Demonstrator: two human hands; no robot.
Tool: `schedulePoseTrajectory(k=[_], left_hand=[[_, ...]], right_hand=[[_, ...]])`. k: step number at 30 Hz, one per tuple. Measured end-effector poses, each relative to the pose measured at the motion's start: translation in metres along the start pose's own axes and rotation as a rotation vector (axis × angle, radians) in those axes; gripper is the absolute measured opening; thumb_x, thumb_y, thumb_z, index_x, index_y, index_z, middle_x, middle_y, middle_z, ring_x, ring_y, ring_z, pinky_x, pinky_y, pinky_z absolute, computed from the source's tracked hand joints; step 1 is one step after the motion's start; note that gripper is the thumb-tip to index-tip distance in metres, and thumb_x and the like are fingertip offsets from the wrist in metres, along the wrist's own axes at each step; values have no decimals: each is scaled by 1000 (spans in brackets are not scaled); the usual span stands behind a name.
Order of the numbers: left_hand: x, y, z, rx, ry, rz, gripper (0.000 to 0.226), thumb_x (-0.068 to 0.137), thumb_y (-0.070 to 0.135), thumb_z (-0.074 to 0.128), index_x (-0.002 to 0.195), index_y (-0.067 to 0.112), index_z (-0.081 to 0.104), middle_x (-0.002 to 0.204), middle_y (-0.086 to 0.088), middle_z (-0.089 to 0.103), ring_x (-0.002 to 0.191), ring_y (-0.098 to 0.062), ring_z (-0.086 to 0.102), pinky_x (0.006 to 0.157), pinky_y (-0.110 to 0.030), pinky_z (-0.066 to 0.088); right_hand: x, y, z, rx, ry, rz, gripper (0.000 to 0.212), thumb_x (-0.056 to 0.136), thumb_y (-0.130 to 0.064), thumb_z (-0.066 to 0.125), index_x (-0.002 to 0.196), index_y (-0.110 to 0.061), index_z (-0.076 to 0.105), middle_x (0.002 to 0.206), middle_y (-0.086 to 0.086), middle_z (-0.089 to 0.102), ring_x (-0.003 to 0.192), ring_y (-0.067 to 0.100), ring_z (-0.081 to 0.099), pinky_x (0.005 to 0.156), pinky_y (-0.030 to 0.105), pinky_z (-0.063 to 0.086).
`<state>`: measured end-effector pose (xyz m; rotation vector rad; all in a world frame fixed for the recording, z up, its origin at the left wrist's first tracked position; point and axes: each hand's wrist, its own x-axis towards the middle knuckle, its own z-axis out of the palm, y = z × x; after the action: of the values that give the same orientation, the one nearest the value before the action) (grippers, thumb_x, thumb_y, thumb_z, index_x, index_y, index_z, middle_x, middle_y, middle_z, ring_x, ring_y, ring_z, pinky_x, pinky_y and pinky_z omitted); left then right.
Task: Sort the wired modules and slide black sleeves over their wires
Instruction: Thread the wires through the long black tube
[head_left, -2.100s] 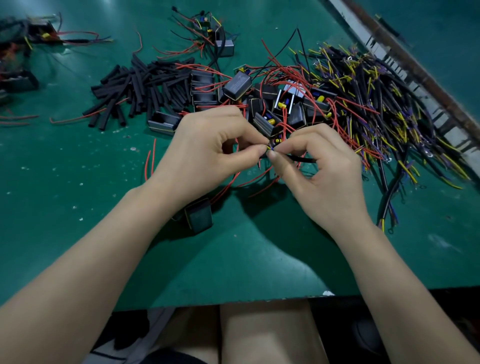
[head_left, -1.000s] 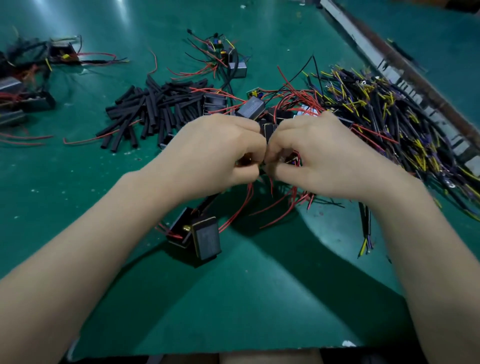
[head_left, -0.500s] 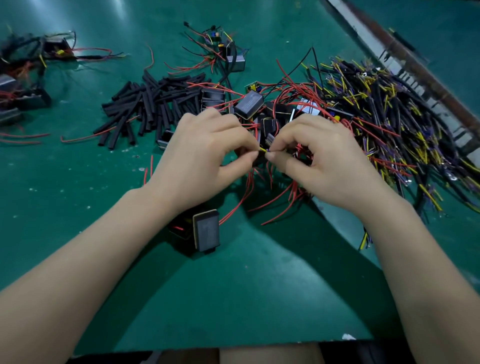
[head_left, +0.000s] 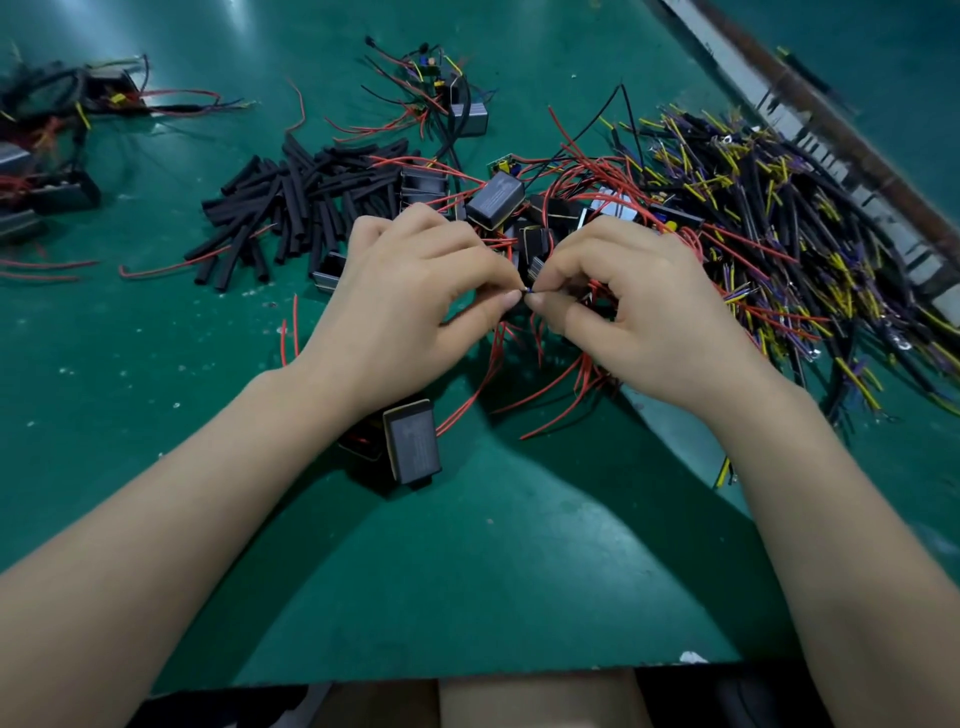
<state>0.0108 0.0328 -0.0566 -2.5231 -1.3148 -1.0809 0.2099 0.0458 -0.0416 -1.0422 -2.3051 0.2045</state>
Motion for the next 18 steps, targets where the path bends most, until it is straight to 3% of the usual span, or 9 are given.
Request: schedulePoseTrajectory(k=[18], left_hand=[[1, -1, -3, -73, 20, -28, 13, 90, 30, 61, 90, 21, 70, 83, 7, 62, 86, -24, 52, 74, -33, 25]], right_hand=[[-1, -1, 0, -9, 14, -4, 9, 88, -23, 63, 87, -14, 68, 90, -3, 61, 84, 18, 57, 76, 55, 46]])
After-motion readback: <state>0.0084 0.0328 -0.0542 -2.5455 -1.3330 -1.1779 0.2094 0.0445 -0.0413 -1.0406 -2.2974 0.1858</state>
